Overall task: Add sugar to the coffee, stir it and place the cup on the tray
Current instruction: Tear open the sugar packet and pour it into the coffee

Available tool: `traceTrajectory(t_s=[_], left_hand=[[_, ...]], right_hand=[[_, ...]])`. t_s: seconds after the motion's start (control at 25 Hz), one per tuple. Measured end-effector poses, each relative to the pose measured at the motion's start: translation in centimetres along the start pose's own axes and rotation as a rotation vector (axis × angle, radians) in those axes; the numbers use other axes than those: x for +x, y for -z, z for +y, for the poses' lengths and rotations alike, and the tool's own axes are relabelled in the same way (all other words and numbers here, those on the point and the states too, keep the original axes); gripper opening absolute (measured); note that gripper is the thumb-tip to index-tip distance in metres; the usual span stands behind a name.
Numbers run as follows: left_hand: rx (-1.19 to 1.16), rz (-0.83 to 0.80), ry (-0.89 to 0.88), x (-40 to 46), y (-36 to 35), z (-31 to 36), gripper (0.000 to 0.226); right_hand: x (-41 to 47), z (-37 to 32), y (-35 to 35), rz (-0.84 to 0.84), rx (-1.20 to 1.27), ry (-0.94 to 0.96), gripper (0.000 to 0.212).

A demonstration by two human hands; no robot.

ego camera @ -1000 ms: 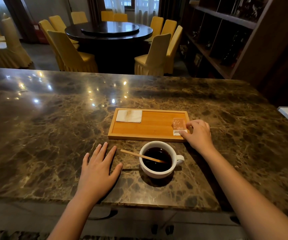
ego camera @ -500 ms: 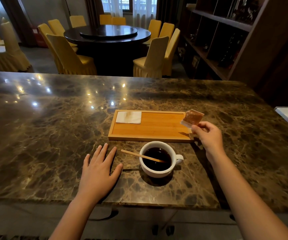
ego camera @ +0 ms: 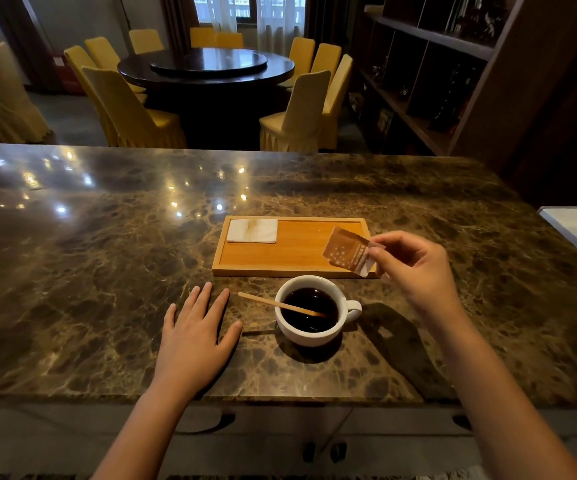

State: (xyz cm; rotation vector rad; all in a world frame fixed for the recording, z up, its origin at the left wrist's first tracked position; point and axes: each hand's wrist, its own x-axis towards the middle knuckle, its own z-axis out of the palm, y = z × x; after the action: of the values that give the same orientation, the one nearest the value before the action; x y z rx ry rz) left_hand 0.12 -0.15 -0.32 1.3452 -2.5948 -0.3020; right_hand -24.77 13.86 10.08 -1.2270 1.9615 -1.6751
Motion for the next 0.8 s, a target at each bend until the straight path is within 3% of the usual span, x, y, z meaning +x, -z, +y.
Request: traceTrajectory(t_s=[0.36,0.8], left_hand=[[0.002,-0.003,-0.007,0.0,0.0,-0.1,0.079],[0.001,-0.019,-0.002,0.0,0.0,0.0,0.074]], right_hand=[[-0.2,-1.5,-1.0,-0.163,-0.479,0.379,0.014],[-0.2,-1.0,-1.1,-0.18,-0.486,0.375,0.011]])
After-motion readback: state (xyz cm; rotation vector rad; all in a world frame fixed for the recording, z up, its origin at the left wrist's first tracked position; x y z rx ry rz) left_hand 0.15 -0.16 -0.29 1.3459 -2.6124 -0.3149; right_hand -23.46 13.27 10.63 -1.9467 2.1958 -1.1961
